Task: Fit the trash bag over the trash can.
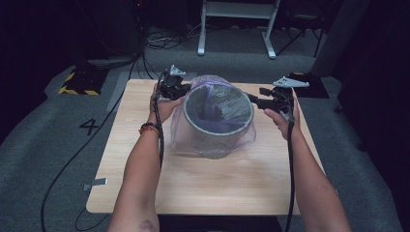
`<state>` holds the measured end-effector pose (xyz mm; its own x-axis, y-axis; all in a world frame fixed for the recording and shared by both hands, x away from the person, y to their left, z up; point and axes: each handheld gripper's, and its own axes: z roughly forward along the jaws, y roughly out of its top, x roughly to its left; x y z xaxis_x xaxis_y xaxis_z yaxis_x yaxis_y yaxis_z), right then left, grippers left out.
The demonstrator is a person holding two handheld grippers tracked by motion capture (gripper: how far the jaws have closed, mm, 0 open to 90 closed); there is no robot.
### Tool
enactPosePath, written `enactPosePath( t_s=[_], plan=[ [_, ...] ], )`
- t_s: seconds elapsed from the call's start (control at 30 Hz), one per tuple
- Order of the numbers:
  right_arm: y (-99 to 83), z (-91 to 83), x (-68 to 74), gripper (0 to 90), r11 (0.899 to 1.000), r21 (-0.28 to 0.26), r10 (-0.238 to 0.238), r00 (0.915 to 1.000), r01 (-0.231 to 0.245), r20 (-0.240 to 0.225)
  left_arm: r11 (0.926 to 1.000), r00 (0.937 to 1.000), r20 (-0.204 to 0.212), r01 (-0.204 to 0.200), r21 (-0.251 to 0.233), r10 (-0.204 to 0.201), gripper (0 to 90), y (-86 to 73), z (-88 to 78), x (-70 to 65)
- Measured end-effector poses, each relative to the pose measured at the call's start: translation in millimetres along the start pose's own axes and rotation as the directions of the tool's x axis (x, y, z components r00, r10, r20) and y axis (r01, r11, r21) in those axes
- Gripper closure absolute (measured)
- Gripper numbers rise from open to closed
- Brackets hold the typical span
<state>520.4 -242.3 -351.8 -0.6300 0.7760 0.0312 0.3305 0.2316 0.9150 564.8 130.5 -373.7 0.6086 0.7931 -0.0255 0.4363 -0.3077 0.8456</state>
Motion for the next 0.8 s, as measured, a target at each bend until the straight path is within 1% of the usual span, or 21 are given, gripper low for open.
enactPosePath(
  t_s=[0.03, 0.1, 0.2, 0.23, 0.27, 0.33, 0.4, 0.47, 0.5, 0.53, 0.57, 0.6, 0.63, 0.67, 0.7, 0.73, 0.8],
  plan=[
    [-0.5, 0.0, -0.1, 38.8, 1.000, 0.000, 0.004, 1.0000, -0.004, 0.000, 0.9999, 0.9998, 0.012, 0.014, 0.002, -0.014, 89.7, -3.9, 2.8, 0.4],
    [-1.8, 0.7, -0.5, 38.7, 1.000, 0.005, 0.001, 1.0000, -0.001, 0.006, 0.9989, 0.9984, 0.042, 0.037, 0.029, -0.038, 88.8, -12.1, 8.3, 2.2],
    [-4.0, 1.5, 0.0, 38.6, 1.000, 0.012, -0.005, 0.9999, 0.005, 0.012, 0.9984, 0.9972, 0.059, 0.045, 0.033, -0.047, 87.9, -24.3, 11.8, 2.7],
    [-4.9, 1.3, 0.0, 38.5, 1.000, 0.011, -0.005, 0.9999, 0.005, 0.009, 0.9973, 0.9964, 0.064, 0.053, 0.051, -0.056, 87.4, -28.0, 13.2, 2.8],
    [-5.6, 1.1, -0.1, 38.2, 1.000, 0.013, -0.004, 1.0000, 0.004, 0.008, 0.9973, 0.9973, 0.054, 0.047, 0.056, -0.050, 85.8, -31.9, 13.9, 2.3],
    [-7.2, 0.2, 0.2, 38.1, 1.000, 0.017, -0.011, 0.9999, 0.011, 0.011, 0.9970, 0.9973, 0.053, 0.047, 0.061, -0.050, 85.1, -40.4, 13.4, 2.6],
    [-9.7, -2.2, 0.9, 37.9, 1.000, 0.018, -0.018, 0.9998, 0.018, 0.008, 0.9971, 0.9983, 0.048, 0.030, 0.071, -0.033, 84.3, -49.7, 12.6, 2.3],
    [-13.0, -4.7, 0.9, 36.9, 0.999, 0.022, -0.028, 0.9996, 0.028, -0.002, 0.9959, 0.9987, 0.043, 0.022, 0.087, -0.026, 83.5, -58.3, 11.2, 3.7],
    [-14.7, -6.1, 1.0, 36.6, 0.999, 0.029, -0.035, 0.9994, 0.035, -0.005, 0.9965, 0.9988, 0.040, 0.024, 0.080, -0.027, 82.2, -61.7, 9.0, 5.2],
    [-16.6, -7.6, 1.2, 36.2, 0.998, 0.035, -0.042, 0.9991, 0.043, -0.009, 0.9968, 0.9988, 0.028, 0.038, 0.071, -0.040, 80.2, -64.1, 6.0, 6.3],
    [-18.5, -9.4, 1.6, 35.7, 0.998, 0.040, -0.052, 0.9985, 0.052, -0.016, 0.9969, 0.9985, 0.011, 0.053, 0.058, -0.053, 75.0, -65.7, 2.4, 7.9],
    [-20.5, -11.8, 2.6, 35.2, 0.997, 0.044, -0.064, 0.9976, 0.065, -0.027, 0.9966, 0.9974, -0.012, 0.071, 0.043, -0.071, 67.2, -66.4, -2.3, 9.6],
    [-22.6, -14.6, 3.8, 34.7, 0.996, 0.043, -0.075, 0.9964, 0.076, -0.041, 0.9950, 0.9948, -0.026, 0.099, 0.015, -0.098, 56.2, -66.7, -9.7, 12.5],
    [-25.2, -18.7, 5.2, 34.5, 0.995, 0.040, -0.088, 0.9944, 0.090, -0.058, 0.9928, 0.9924, -0.029, 0.119, -0.004, -0.119, 45.2, -67.1, -14.5, 13.7],
    [-26.8, -21.1, 6.4, 34.0, 0.994, 0.041, -0.095, 0.9934, 0.098, -0.064, 0.9914, 0.9911, -0.033, 0.129, -0.024, -0.129, 37.9, -67.3, -21.5, 15.0],
    [-28.9, -24.3, 7.8, 33.6, 0.992, 0.044, -0.115, 0.9908, 0.119, -0.071, 0.9906, 0.9907, -0.037, 0.129, -0.044, -0.131, 32.2, -67.5, -29.2, 15.8],
    [-33.5, -30.4, 11.0, 33.2, 0.988, 0.046, -0.143, 0.9861, 0.147, -0.084, 0.9895, 0.9927, -0.015, 0.118, -0.084, -0.120, 24.7, -67.8, -46.1, 15.5]
  ],
)
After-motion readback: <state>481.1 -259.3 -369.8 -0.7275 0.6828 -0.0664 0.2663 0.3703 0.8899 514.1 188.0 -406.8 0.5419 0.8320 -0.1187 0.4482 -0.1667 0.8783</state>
